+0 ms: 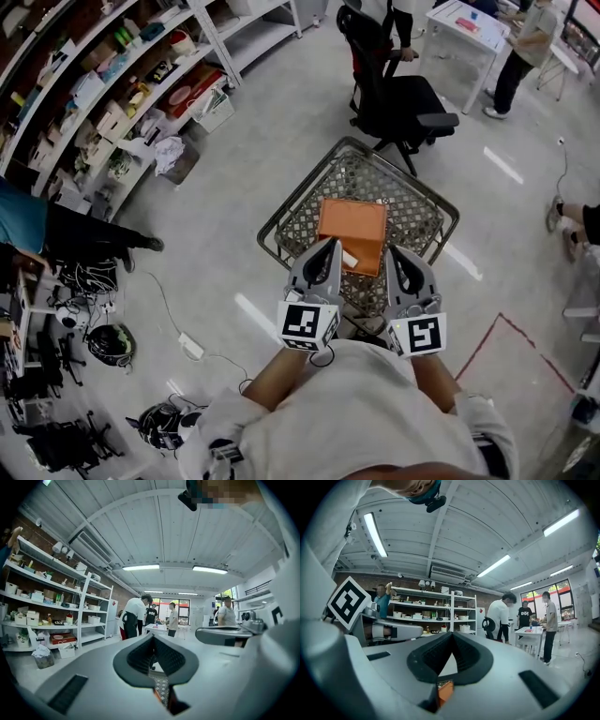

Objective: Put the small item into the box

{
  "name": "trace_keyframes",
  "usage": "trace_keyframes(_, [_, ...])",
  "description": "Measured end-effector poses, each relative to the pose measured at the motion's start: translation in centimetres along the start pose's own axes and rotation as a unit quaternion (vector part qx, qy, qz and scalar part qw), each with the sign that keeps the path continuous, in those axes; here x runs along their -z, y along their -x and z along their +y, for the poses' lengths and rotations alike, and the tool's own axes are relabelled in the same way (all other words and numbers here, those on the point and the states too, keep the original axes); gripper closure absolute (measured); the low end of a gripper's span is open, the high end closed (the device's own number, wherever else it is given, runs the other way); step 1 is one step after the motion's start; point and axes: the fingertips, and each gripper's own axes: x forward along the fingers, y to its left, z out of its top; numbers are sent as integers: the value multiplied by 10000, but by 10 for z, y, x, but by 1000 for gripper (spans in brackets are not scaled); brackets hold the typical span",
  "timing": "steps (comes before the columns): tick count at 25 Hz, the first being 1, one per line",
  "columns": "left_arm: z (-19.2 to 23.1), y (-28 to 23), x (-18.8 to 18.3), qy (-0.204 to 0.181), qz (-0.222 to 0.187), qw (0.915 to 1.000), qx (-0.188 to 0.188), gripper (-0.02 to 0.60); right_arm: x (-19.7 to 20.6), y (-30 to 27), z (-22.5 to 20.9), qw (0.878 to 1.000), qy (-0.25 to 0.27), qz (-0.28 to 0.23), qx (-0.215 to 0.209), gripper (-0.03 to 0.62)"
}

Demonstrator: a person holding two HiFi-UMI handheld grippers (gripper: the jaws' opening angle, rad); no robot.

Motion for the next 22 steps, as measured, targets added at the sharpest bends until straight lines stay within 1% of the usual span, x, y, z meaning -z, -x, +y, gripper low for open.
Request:
trace_keyframes(7, [3,-6,-7,54,44,10000,3,574,-6,-10,-4,9999,-61,78,-31,591])
trace_keyframes(12, [-1,5,-3,30,56,10000,-16,574,-1,0,3,9999,-98,94,-44,591])
trace_keyframes(22, [-2,2,4,-13,80,10000,-34,574,5,0,4,9999,-116,93,-74,591])
